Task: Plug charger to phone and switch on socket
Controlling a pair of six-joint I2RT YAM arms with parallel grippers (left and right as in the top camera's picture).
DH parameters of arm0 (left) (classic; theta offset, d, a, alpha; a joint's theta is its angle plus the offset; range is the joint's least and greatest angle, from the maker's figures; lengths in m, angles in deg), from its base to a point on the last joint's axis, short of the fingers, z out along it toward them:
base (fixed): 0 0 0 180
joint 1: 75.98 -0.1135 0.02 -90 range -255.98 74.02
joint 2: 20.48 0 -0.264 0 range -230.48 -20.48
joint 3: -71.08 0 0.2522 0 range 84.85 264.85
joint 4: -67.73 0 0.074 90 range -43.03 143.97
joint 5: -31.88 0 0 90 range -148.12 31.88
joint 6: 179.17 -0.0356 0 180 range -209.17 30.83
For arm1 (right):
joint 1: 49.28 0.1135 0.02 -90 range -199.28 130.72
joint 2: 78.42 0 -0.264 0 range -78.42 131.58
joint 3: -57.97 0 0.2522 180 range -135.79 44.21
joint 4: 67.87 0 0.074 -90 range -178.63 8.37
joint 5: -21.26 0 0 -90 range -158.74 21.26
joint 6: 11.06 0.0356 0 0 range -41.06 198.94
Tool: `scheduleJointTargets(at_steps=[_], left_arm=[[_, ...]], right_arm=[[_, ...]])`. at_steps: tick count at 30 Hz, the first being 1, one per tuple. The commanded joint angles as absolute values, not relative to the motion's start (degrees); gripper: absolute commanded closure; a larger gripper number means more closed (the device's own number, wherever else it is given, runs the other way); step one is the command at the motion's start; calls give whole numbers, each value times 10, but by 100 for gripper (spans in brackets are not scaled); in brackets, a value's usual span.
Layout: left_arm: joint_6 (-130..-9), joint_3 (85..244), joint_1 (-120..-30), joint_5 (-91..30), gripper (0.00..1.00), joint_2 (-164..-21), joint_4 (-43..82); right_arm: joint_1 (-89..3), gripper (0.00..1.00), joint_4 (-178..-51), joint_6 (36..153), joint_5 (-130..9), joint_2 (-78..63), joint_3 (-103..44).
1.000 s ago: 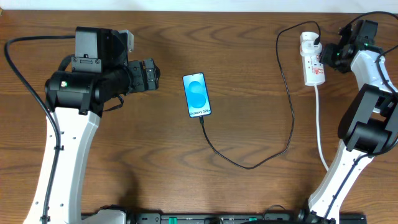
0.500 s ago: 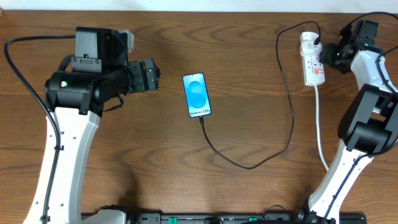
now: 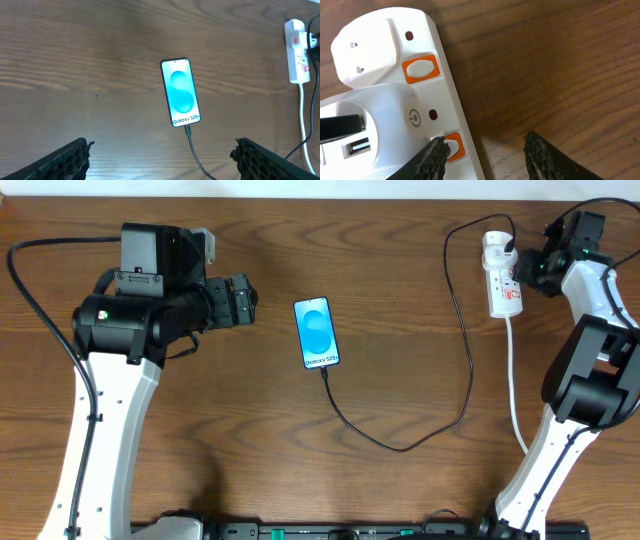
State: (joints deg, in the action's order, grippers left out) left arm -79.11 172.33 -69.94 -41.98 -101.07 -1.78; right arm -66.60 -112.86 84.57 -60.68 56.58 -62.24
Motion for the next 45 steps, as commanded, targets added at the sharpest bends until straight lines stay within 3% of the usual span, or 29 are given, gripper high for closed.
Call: scheduleJointTargets(at_steps=[1,32,45], left_arm=[[-797,1730,-701,-426,7,-1011,-20],[-797,1730,-701,-426,7,-1011,-20],[-797,1730,-701,-426,7,-1011,-20]], right_arm=[[-615,49,-1142,845,-535,605,-613],[-612,49,-1180,845,-437,605,-613],[-644,57,-1197,835,-547,573,-615]])
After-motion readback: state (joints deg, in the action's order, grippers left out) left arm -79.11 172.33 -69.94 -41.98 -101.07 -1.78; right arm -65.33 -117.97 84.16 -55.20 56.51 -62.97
